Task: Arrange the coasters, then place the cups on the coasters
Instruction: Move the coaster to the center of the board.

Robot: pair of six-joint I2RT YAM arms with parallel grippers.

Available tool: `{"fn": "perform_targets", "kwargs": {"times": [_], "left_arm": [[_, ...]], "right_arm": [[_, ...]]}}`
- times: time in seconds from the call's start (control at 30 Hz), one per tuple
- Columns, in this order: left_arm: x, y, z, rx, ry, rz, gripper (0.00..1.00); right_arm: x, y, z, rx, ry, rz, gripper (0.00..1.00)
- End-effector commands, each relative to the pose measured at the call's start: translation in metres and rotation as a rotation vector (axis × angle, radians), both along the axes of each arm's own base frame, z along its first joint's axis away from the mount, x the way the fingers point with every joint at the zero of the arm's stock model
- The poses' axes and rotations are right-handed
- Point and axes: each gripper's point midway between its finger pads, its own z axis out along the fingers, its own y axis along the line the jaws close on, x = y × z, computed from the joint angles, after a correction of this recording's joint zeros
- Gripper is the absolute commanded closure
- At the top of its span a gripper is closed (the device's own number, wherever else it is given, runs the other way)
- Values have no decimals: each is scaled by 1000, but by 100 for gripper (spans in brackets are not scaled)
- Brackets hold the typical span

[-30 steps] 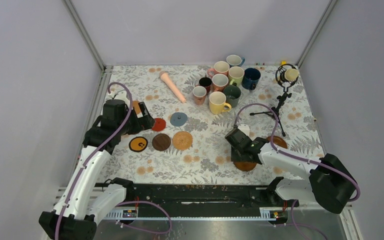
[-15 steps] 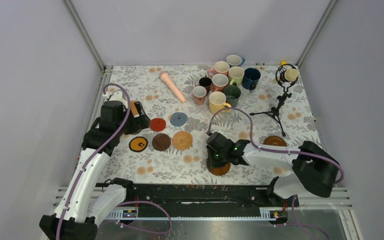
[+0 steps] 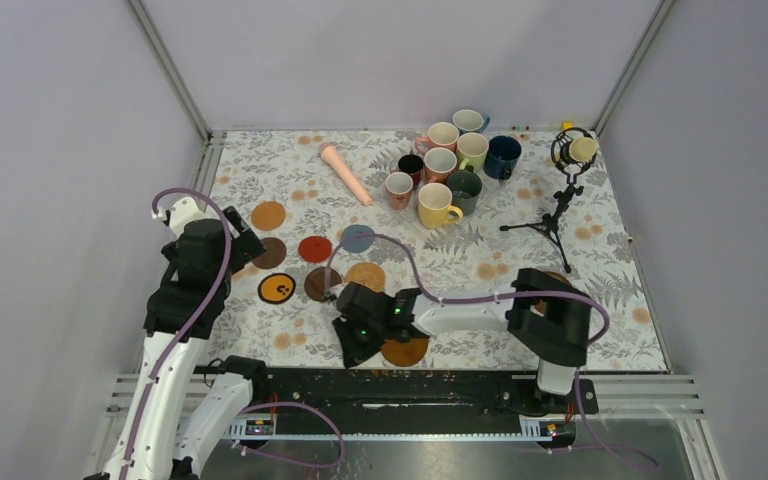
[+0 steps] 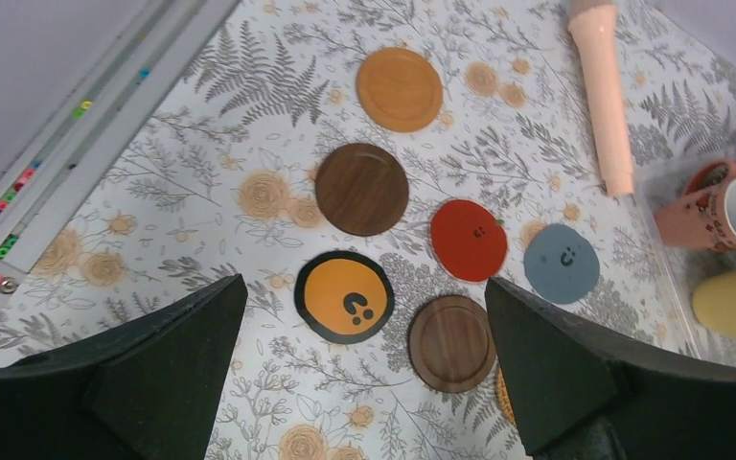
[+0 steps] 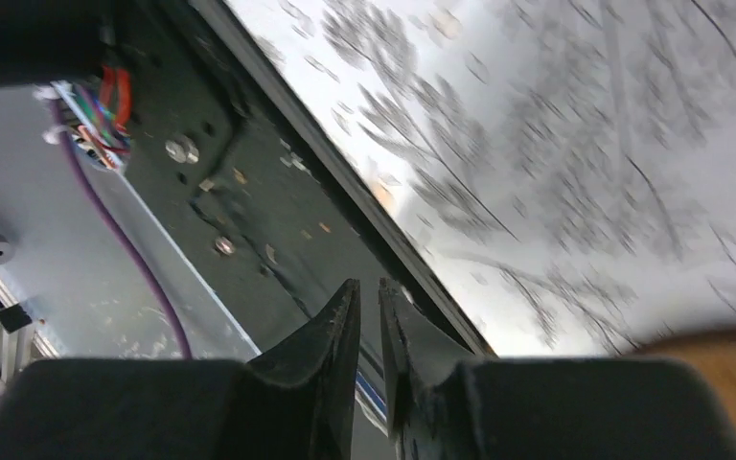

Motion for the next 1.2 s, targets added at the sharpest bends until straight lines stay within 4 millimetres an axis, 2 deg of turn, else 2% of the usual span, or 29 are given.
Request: {"fn": "perform_targets", "kwargs": {"times": [0.0,0.1,0.13,0.2,0.27,0.37,0.53,0.6,0.7,0.8,0.87,1.17], "left_arm": [[-5,20,27,21,-87,116,1],[-7,22,27,26,-87,125,1],[-7,22,27,27,-88,127,1],[-8,23,28,28,-91,127,1],[-6,19,27,25,-90,100,1],[-1,9,26,13,-91,38,1],[5,-8,22,-10,-90,-65,1],[8,-14,19,-19,-87,-99,1],[10,-20,18,-30,-84,-133,1],[12,-24,16,-36,-79,-153,1],[12,-25,15,-38,-76,-157,1],[12,-23,16,-33,-77,-147,1]], "right_arm": [[-7,50,20,105,2,105,79],[0,63,27,112,-25,123,79],[4,63,33,114,-52,117,78],[16,52,45,95,-129,86,69],[34,25,50,20,-211,1,53],[54,-28,46,-74,-301,-121,42],[57,-106,32,-152,-307,-254,31],[55,-127,27,-162,-296,-299,26],[49,-149,14,-186,-268,-329,25],[46,-162,-2,-234,-252,-341,27],[46,-163,-8,-239,-248,-346,29],[45,-141,-24,-224,-216,-275,35]]}}
